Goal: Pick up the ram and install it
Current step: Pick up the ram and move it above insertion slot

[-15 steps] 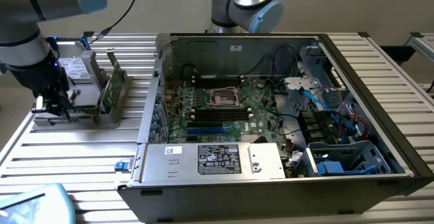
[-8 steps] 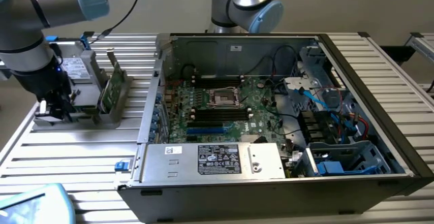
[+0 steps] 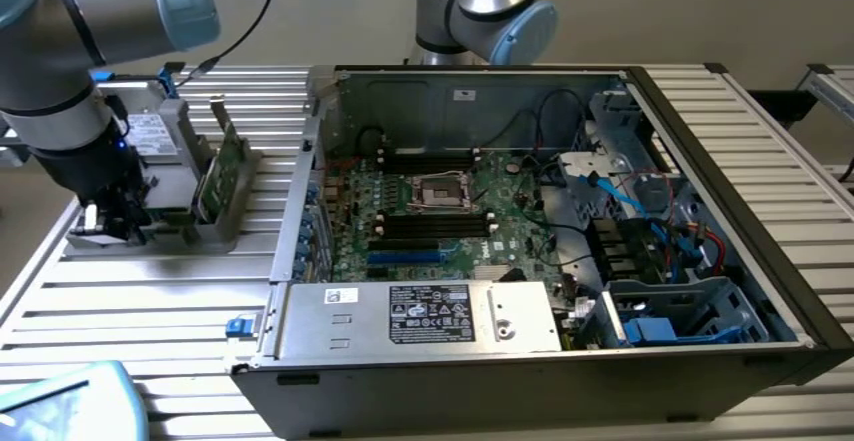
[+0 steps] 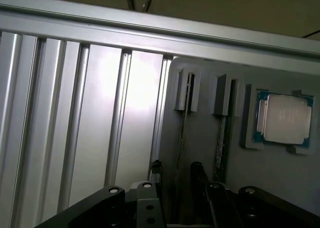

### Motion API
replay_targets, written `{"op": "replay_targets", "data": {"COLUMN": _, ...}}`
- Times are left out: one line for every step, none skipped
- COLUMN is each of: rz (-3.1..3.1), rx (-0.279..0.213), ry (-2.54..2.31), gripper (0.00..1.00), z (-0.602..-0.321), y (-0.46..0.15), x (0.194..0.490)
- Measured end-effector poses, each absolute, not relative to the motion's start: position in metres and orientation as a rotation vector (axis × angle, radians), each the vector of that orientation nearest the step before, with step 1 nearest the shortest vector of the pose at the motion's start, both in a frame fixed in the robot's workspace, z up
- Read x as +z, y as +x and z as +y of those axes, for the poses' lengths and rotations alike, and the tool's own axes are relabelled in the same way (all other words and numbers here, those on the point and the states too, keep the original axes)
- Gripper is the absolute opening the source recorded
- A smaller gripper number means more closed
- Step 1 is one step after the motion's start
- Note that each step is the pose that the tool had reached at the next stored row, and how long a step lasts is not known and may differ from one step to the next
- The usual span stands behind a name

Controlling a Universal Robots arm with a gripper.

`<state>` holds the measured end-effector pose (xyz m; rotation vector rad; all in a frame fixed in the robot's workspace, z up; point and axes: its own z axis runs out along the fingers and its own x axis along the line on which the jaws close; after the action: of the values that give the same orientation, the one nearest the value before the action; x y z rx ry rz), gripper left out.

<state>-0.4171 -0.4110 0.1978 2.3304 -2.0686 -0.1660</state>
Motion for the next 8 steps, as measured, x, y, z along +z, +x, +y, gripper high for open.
{"op": "replay_targets", "data": {"rz": -2.068, "rx": -0.168, "ry": 2.330, "gripper": 0.37, "z": -0.4109, "y": -0.4170, "x": 0.1978}}
{"op": "replay_targets", "data": {"rz": -2.067, "rx": -0.169, "ry": 2.329, "gripper": 0.37, "z": -0.4108, "y": -0.4169, "x": 0.1977}}
{"op": "replay_targets", "data": {"rz": -2.067, "rx": -0.170, "ry": 2.328, "gripper": 0.37, "z": -0.4107, "y": -0.4168, "x": 0.1976}}
{"op": "replay_targets", "data": {"rz": -2.067, "rx": -0.171, "ry": 2.328, "gripper": 0.37, "z": -0.4105, "y": -0.4166, "x": 0.1974}}
{"op": "replay_targets", "data": {"rz": -2.067, "rx": -0.172, "ry": 2.328, "gripper": 0.37, "z": -0.4103, "y": -0.4164, "x": 0.1969}}
{"op": "replay_targets", "data": {"rz": -2.066, "rx": -0.173, "ry": 2.328, "gripper": 0.37, "z": -0.4099, "y": -0.4159, "x": 0.1963}}
{"op": "replay_targets", "data": {"rz": -2.066, "rx": -0.174, "ry": 2.327, "gripper": 0.37, "z": -0.4096, "y": -0.4154, "x": 0.1956}}
{"op": "replay_targets", "data": {"rz": -2.066, "rx": -0.175, "ry": 2.327, "gripper": 0.37, "z": -0.4093, "y": -0.4151, "x": 0.1950}}
